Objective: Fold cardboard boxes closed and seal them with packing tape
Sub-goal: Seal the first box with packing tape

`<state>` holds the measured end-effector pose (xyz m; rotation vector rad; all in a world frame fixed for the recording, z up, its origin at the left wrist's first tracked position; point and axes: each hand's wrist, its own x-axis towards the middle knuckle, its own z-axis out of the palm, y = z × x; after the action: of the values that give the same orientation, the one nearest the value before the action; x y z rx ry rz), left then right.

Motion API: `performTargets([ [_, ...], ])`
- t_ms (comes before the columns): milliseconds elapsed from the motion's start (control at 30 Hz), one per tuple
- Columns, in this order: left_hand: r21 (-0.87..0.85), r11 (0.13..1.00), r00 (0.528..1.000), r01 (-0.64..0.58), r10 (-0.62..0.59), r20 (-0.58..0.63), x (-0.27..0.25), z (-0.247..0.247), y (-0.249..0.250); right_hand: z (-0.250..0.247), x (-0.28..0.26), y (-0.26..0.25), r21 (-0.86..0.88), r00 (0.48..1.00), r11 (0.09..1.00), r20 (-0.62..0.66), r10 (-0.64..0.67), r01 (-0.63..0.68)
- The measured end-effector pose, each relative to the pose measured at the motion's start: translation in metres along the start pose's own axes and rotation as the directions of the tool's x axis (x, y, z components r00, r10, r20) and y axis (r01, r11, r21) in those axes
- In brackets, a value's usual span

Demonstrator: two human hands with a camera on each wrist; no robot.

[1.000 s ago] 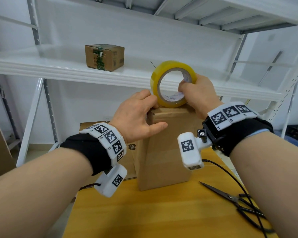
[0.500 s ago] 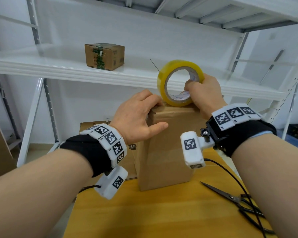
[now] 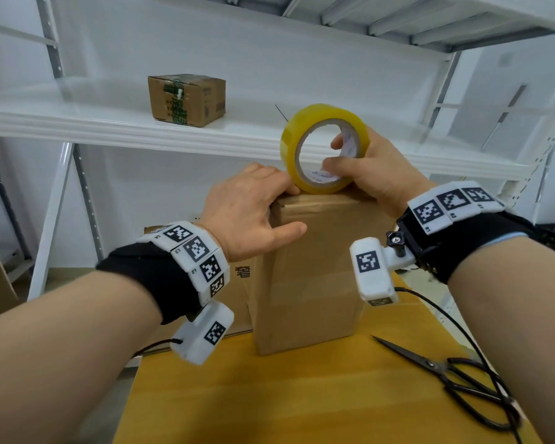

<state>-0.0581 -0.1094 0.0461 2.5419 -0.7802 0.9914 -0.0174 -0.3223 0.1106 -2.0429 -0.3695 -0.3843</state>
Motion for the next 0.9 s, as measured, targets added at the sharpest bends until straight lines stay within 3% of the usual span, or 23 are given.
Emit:
performTargets([
  [233, -0.099, 0.995, 0.999, -0.03, 0.032, 0.024, 0.008, 0.004, 0.007, 0.0, 0.001, 0.0, 0.202, 0.974, 0.975, -0.186, 0.132, -0.093],
  [400, -0.057, 0.996, 0.996, -0.072, 0.074, 0.04, 0.004, 0.009, 0.002, 0.005, 0.004, 0.0, 0.203, 0.955, 0.975, -0.258, 0.145, -0.093],
  [633, -0.023, 0.999, 0.997, -0.035, 0.036, 0.07, 0.007, 0.004, 0.006, 0.006, 0.006, 0.003, 0.179, 0.941, 0.98, -0.307, 0.144, -0.092],
  [800, 0.019, 0.999, 0.991, -0.026, 0.024, 0.129, 0.014, -0.006, 0.01, 0.005, 0.003, 0.002, 0.114, 0.954, 0.989, -0.272, 0.125, -0.098],
  [900, 0.029, 0.999, 0.985, -0.017, 0.012, 0.173, 0.018, -0.012, 0.012, -0.001, -0.006, 0.002, 0.021, 0.946, 0.996, -0.314, 0.087, -0.084],
])
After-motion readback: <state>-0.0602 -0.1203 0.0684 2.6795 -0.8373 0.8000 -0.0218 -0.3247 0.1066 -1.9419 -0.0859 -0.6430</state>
